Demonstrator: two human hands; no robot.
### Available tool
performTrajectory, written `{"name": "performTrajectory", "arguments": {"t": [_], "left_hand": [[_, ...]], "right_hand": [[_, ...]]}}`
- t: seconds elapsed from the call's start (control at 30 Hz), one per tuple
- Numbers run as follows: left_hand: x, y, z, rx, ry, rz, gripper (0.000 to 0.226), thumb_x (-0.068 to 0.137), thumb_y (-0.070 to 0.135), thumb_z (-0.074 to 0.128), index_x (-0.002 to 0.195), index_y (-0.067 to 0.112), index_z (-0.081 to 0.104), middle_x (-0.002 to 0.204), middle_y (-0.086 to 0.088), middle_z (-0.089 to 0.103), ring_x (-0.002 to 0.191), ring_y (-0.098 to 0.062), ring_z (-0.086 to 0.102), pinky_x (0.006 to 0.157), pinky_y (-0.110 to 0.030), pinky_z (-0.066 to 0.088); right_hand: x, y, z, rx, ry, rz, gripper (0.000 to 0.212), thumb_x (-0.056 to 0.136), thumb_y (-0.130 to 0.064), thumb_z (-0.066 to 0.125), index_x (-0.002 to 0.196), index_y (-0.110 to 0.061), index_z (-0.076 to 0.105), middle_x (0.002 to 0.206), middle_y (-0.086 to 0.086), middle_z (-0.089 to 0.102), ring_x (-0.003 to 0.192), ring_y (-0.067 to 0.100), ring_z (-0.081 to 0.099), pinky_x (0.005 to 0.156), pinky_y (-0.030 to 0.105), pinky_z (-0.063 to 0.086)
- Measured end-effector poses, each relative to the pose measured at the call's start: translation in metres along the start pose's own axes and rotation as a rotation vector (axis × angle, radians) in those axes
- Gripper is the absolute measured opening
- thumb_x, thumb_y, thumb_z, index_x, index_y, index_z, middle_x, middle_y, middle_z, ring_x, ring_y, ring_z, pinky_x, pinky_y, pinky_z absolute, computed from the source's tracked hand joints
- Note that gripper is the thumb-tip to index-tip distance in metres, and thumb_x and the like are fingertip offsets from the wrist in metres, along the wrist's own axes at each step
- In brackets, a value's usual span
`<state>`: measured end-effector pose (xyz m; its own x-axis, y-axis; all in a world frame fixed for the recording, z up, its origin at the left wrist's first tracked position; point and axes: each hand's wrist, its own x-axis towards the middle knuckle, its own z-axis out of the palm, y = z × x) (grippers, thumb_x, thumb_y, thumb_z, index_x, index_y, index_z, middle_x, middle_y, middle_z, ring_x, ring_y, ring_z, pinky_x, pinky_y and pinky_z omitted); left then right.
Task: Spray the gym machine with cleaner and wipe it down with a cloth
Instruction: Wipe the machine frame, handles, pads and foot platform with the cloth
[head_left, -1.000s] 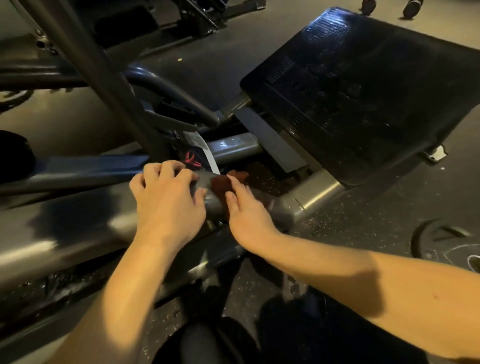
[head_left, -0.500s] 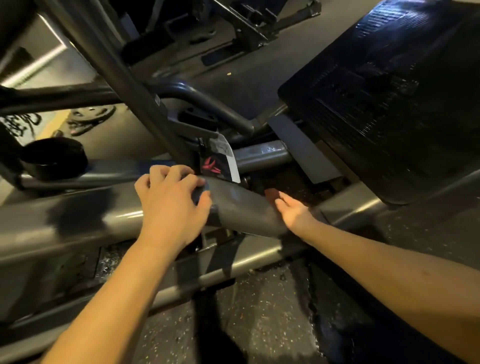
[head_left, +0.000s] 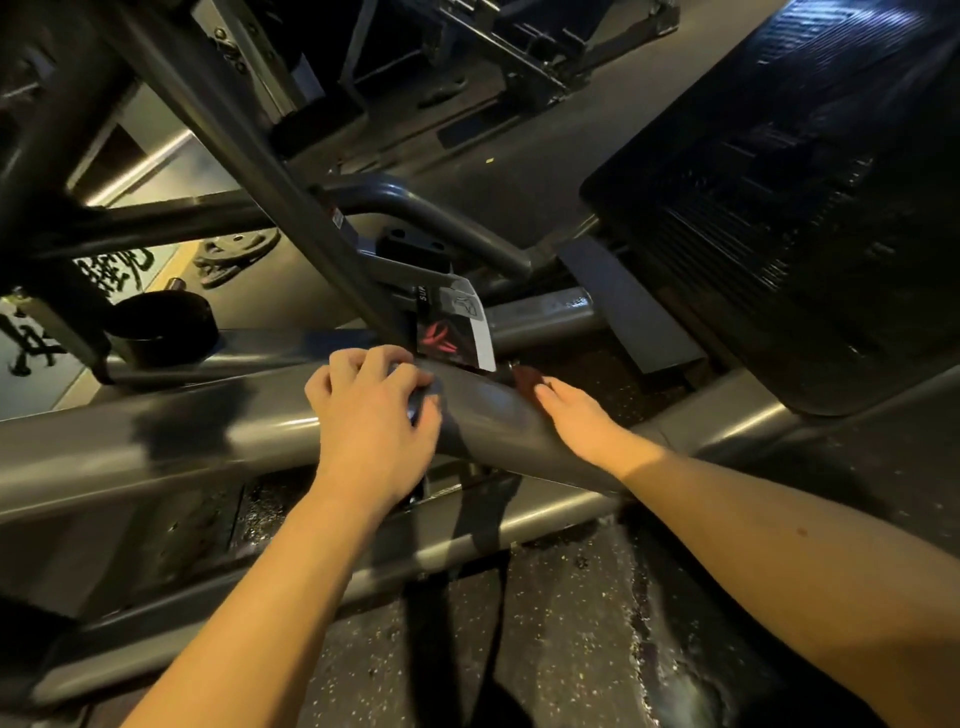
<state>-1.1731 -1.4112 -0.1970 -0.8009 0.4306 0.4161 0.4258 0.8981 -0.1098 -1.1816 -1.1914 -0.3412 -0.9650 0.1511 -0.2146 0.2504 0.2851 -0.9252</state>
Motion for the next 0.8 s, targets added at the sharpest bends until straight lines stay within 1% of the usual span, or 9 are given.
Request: {"name": "performTrajectory", "arguments": {"t": [0.13, 0.2, 0.27, 0.3, 0.37, 0.47, 0.57, 0.7, 0.8], "left_hand": [[-0.015, 0.020, 0.007, 0.061, -0.056, 0.103, 0.029, 0.090, 0.041, 0.061, 0.113, 0.027, 0.072, 0.131, 0.004, 0.060, 0.125, -0.025, 0.042, 0.103, -0.043, 0.026], [-0.015, 0.024, 0.008, 0.086, -0.064, 0.109, 0.030, 0.091, 0.043, 0.061, 0.113, 0.026, 0.073, 0.131, 0.004, 0.060, 0.125, -0.025, 0.043, 0.103, -0.043, 0.026], [-0.014, 0.025, 0.009, 0.099, -0.039, 0.105, 0.029, 0.090, 0.044, 0.064, 0.110, 0.025, 0.074, 0.129, 0.004, 0.062, 0.122, -0.025, 0.044, 0.102, -0.043, 0.027], [-0.014, 0.025, 0.010, 0.105, -0.022, 0.107, 0.029, 0.090, 0.044, 0.064, 0.109, 0.025, 0.075, 0.127, 0.004, 0.063, 0.121, -0.025, 0.045, 0.102, -0.044, 0.027], [-0.015, 0.026, 0.012, 0.106, 0.002, 0.109, 0.028, 0.089, 0.043, 0.065, 0.107, 0.025, 0.076, 0.123, 0.004, 0.064, 0.120, -0.026, 0.046, 0.101, -0.044, 0.027], [-0.013, 0.030, 0.014, 0.110, 0.019, 0.088, 0.026, 0.088, 0.042, 0.065, 0.105, 0.024, 0.076, 0.119, 0.003, 0.065, 0.120, -0.026, 0.046, 0.101, -0.044, 0.027], [-0.013, 0.034, 0.017, 0.129, 0.017, 0.116, 0.026, 0.088, 0.039, 0.064, 0.105, 0.023, 0.076, 0.116, 0.002, 0.066, 0.119, -0.027, 0.046, 0.100, -0.045, 0.027], [-0.017, 0.042, 0.026, 0.130, -0.017, 0.172, 0.025, 0.088, 0.040, 0.064, 0.104, 0.023, 0.075, 0.115, 0.002, 0.066, 0.119, -0.029, 0.047, 0.101, -0.047, 0.028], [-0.023, 0.056, 0.035, 0.134, -0.063, 0.233, 0.027, 0.089, 0.043, 0.062, 0.104, 0.024, 0.074, 0.114, 0.002, 0.065, 0.119, -0.029, 0.048, 0.104, -0.047, 0.027]], "right_hand": [[-0.031, 0.034, 0.000, 0.085, 0.106, 0.083, 0.048, 0.113, -0.031, 0.033, 0.160, -0.020, 0.035, 0.158, 0.007, 0.043, 0.148, 0.026, 0.037, 0.116, 0.028, 0.023], [-0.041, 0.040, 0.009, 0.084, 0.186, 0.159, 0.051, 0.113, -0.030, 0.030, 0.162, -0.018, 0.028, 0.166, 0.009, 0.030, 0.154, 0.028, 0.025, 0.126, 0.036, 0.015], [-0.054, 0.036, 0.026, 0.128, 0.234, 0.226, 0.051, 0.113, -0.025, 0.027, 0.162, -0.015, 0.024, 0.171, 0.010, 0.015, 0.157, 0.032, 0.014, 0.128, 0.048, 0.008], [-0.063, 0.029, 0.035, 0.107, 0.248, 0.224, 0.050, 0.112, -0.022, 0.027, 0.162, -0.017, 0.024, 0.173, 0.009, 0.006, 0.158, 0.033, 0.009, 0.128, 0.049, 0.006], [-0.084, 0.010, 0.055, 0.196, 0.249, 0.179, 0.054, 0.112, -0.024, 0.032, 0.164, -0.030, 0.017, 0.173, 0.004, -0.001, 0.160, 0.027, 0.002, 0.129, 0.048, 0.007], [-0.100, -0.018, 0.071, 0.305, 0.205, 0.026, 0.060, 0.112, -0.023, 0.039, 0.164, -0.038, 0.013, 0.173, -0.005, -0.002, 0.159, 0.016, -0.003, 0.128, 0.039, 0.010], [-0.097, -0.015, 0.074, 0.410, 0.224, 0.009, 0.060, 0.111, -0.021, 0.042, 0.162, -0.042, 0.019, 0.172, -0.011, 0.000, 0.159, 0.011, 0.001, 0.125, 0.034, 0.012], [-0.098, 0.014, 0.078, 0.465, 0.276, -0.048, 0.063, 0.110, -0.013, 0.043, 0.156, -0.052, 0.026, 0.171, -0.020, 0.005, 0.157, 0.004, 0.006, 0.129, 0.037, 0.013], [-0.100, 0.032, 0.072, 0.430, 0.319, -0.032, 0.066, 0.109, -0.006, 0.043, 0.148, -0.056, 0.026, 0.169, -0.020, 0.008, 0.153, -0.002, 0.008, 0.126, 0.028, 0.013]]}}
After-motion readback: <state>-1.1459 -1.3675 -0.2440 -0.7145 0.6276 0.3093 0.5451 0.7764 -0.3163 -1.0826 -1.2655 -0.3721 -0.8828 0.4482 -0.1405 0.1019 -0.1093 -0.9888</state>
